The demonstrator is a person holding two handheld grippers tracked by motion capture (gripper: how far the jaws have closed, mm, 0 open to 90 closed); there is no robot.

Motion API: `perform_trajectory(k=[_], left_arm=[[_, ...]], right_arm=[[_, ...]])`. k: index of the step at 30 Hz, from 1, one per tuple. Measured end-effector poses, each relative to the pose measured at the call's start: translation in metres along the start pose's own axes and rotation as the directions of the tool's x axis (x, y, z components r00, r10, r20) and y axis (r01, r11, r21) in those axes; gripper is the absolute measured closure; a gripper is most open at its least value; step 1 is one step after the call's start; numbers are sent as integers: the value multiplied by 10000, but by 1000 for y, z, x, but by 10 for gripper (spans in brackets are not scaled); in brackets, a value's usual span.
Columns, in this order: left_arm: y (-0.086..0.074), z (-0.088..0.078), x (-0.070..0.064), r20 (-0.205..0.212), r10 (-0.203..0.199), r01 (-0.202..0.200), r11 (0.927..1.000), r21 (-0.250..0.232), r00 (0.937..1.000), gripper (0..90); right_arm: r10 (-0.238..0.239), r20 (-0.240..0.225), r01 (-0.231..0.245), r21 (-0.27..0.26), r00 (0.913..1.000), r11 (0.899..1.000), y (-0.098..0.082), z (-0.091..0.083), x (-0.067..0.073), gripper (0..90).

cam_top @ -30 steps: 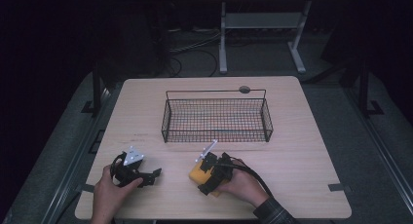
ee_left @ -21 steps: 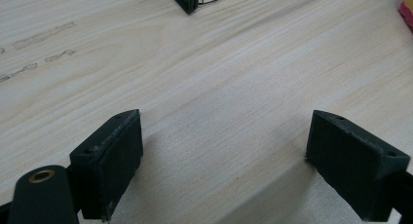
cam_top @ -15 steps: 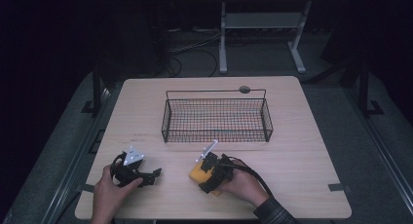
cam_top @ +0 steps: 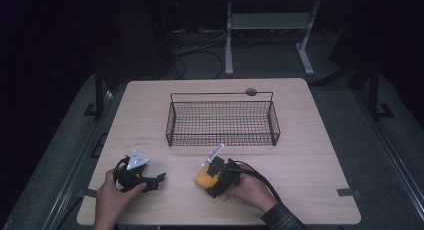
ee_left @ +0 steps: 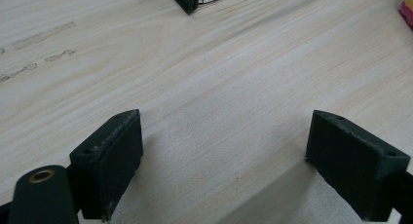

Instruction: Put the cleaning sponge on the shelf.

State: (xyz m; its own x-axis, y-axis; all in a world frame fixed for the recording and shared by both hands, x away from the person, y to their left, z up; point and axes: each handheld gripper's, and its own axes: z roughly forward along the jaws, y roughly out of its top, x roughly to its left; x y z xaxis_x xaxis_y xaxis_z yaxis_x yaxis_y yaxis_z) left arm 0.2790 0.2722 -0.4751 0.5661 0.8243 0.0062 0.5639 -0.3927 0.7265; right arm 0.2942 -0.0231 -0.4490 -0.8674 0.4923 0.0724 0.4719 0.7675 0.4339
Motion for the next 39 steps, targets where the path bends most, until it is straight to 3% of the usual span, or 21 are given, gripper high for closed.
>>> perform_trajectory(k=[20, 39], left_arm=[[0, 0, 0, 8, 20, -20, 10000, 30, 10000, 126], [0, 0, 0, -2, 3, -3, 10000, 9, 10000, 126]], right_arm=[[-54, 92, 54, -10, 9999, 10000, -6, -16, -7, 217], [311, 370, -308, -76, 9988, 9995, -19, -37, -23, 219]])
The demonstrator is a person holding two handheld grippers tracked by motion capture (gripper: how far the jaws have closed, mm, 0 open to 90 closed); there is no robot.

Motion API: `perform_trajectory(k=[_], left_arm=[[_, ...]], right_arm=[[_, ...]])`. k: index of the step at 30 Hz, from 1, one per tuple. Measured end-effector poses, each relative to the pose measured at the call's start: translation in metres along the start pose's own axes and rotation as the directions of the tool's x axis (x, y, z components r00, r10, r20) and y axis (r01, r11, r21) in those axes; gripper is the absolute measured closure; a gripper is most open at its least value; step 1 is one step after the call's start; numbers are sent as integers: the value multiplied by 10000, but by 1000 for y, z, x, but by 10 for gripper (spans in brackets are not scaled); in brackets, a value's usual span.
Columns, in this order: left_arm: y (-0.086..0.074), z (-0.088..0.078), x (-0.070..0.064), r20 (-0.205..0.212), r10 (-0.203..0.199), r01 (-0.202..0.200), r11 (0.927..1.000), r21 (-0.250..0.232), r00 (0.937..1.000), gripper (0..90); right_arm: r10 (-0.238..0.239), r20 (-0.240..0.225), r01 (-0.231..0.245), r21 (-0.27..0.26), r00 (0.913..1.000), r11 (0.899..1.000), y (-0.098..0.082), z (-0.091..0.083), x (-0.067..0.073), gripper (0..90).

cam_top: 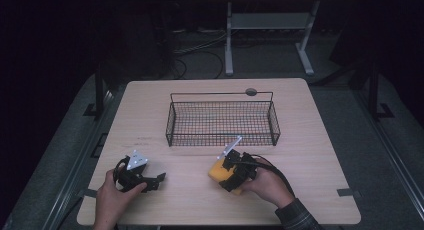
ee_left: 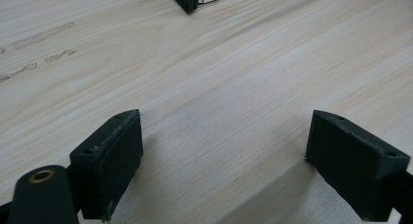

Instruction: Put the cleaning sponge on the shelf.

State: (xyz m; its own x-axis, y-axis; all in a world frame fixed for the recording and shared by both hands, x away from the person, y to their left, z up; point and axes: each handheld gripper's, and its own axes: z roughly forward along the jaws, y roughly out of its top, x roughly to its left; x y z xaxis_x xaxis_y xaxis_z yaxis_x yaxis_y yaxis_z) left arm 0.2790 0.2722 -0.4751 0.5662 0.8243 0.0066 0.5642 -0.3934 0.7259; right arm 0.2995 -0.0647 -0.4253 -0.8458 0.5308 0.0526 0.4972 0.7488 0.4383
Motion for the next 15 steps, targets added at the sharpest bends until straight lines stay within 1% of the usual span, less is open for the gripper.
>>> perform_trajectory(k=[5, 15], left_arm=[[0, 0, 0, 9, -8, 8, 10000, -1, 10000, 126], [0, 0, 0, 1, -3, 3, 10000, -2, 10000, 126]], right_arm=[[46, 102, -46, -2, 9999, 10000, -4, -5, -5, 219], [318, 225, -316, -69, 9992, 9995, -11, -18, -14, 220]])
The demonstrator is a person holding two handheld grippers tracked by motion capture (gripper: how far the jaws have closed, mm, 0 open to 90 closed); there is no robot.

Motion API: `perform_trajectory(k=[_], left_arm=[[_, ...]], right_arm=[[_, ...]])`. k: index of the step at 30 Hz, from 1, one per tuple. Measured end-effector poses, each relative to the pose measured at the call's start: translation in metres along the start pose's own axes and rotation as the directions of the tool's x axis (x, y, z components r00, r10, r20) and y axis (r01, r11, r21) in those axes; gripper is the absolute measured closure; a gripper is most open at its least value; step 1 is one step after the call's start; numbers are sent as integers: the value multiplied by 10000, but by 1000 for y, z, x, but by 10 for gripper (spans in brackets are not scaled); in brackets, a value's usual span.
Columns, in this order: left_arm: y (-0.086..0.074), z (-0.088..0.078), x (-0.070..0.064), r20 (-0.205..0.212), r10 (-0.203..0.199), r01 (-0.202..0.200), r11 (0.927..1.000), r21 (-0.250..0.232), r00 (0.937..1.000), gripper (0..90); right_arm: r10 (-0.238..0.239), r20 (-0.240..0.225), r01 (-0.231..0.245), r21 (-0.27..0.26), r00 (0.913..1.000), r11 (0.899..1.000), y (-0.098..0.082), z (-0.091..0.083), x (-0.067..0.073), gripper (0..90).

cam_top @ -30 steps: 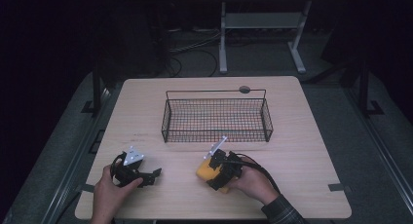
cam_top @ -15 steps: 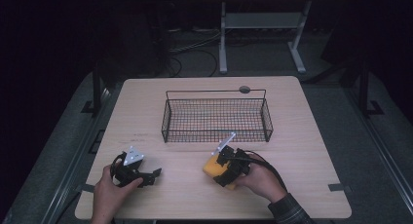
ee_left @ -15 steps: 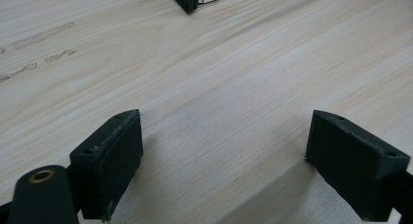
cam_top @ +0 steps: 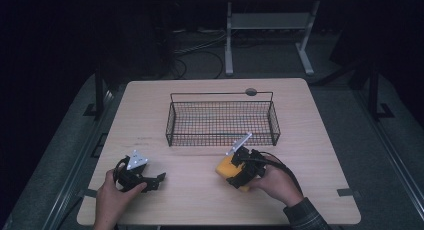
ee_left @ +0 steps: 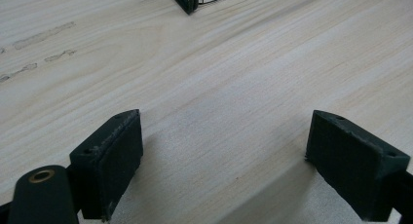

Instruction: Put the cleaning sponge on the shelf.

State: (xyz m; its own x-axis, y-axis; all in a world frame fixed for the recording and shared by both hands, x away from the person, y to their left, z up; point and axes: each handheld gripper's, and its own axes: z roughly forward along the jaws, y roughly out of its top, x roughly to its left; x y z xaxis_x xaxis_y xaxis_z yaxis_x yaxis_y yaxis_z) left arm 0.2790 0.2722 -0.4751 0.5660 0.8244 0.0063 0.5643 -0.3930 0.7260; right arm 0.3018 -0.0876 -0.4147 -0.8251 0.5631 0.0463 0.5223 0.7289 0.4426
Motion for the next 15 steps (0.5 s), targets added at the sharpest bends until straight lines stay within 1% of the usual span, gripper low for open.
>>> perform_trajectory(k=[4, 8, 14, 15], left_arm=[[0, 0, 0, 2, -3, 3, 10000, -8, 10000, 126], [0, 0, 0, 9, -6, 6, 10000, 0, 10000, 126], [0, 0, 0, 10, -8, 8, 10000, -8, 10000, 126], [0, 0, 0, 2, -4, 4, 10000, -8, 10000, 126]], right_arm=[[-3, 85, 3, -5, 10000, 10000, -2, -5, -3, 220], [106, 48, -106, -44, 9999, 9999, -2, -10, -5, 220], [124, 150, -123, -65, 9998, 9999, -3, -16, -9, 220], [122, 215, -121, -78, 9997, 9999, -3, -19, -11, 220]])
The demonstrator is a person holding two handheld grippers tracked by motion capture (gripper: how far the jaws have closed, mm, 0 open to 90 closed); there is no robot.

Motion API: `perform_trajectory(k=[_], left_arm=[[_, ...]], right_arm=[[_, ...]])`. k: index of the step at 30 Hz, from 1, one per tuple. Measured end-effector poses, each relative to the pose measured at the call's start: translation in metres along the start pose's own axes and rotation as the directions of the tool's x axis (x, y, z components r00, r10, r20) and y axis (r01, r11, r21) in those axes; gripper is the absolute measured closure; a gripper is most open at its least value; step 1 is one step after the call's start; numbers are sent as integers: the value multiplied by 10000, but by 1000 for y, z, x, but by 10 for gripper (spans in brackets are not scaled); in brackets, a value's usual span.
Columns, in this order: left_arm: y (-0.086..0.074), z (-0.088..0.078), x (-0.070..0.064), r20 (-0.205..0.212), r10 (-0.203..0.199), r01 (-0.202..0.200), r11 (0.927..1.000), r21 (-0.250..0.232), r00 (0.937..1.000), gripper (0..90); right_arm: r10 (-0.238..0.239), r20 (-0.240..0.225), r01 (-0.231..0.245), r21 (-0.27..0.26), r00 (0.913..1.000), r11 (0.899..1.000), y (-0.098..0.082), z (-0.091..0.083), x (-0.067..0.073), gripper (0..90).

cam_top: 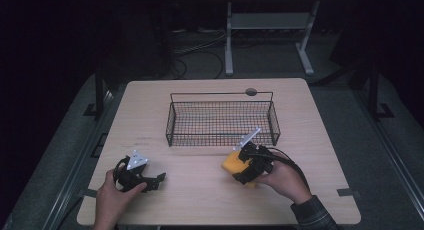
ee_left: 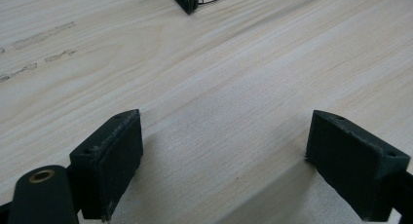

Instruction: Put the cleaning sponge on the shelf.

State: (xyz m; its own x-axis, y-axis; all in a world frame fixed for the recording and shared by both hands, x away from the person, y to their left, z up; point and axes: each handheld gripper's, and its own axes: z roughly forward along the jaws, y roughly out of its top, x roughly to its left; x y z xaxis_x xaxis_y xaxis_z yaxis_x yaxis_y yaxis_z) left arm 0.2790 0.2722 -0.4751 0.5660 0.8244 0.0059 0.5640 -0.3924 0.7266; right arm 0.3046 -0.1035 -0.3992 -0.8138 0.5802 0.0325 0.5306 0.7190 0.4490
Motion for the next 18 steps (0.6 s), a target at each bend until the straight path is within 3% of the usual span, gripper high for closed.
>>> perform_trajectory(k=[18], left_arm=[[0, 0, 0, -1, 26, -26, 10000, 10, 10000, 126]], right_arm=[[293, 111, -290, -266, 9995, 9992, 2, -27, -17, 220]])
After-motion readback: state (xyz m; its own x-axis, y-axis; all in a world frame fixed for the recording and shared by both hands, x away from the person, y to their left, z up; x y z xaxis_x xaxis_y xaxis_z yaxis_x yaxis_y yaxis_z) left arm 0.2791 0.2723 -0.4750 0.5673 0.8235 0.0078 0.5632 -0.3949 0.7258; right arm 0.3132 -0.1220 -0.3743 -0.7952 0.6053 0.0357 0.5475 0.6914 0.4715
